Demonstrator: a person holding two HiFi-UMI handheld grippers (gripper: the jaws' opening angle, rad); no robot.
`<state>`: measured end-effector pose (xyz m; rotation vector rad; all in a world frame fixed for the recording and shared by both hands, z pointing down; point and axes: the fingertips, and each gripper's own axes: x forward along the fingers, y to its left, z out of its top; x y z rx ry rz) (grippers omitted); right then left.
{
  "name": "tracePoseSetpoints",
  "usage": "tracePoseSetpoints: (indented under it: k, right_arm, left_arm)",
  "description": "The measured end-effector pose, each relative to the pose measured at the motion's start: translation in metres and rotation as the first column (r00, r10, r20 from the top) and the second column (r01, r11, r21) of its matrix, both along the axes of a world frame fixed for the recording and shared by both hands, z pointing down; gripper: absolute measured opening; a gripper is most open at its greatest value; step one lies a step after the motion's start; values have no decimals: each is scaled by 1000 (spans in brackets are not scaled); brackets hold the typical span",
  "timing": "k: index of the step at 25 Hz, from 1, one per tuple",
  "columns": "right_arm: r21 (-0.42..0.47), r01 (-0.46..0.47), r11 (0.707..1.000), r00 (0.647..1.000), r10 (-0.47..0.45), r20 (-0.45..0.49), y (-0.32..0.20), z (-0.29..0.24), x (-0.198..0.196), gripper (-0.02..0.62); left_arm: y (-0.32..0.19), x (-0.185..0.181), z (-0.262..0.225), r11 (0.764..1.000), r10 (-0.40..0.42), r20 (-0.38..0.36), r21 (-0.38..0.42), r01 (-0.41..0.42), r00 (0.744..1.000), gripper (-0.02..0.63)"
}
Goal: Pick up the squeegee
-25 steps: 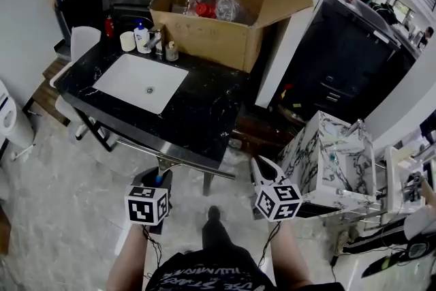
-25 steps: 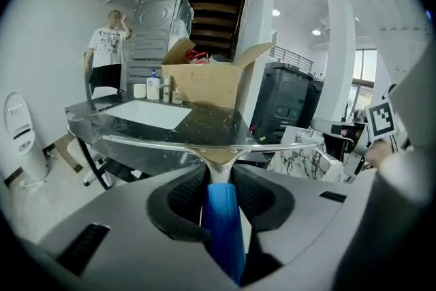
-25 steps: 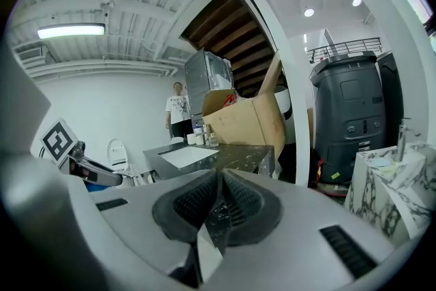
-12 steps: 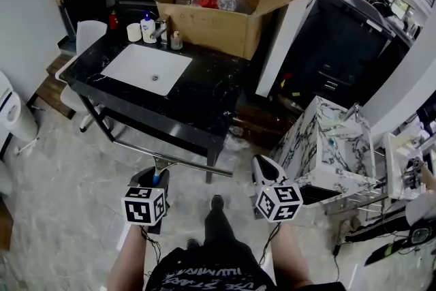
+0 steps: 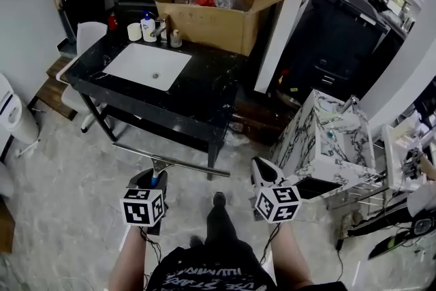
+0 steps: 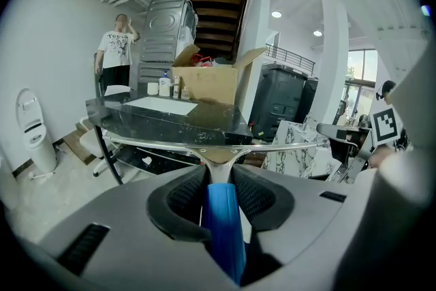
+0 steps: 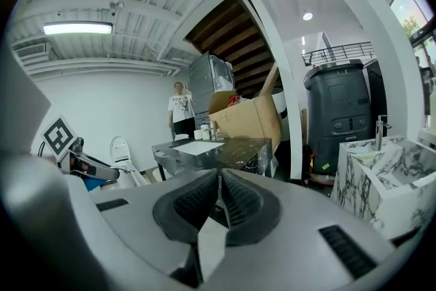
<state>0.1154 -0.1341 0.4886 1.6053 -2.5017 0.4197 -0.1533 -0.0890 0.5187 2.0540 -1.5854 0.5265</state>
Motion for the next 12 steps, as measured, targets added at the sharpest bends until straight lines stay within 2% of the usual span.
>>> tracePoseSetpoints:
  k: [12]
  right_arm:
    - [20,14,1000,1000,-14,-11,-5,-6,-9,52]
  left_arm:
    - [-15,1,-13,999,17,9,48,-18,1000,137]
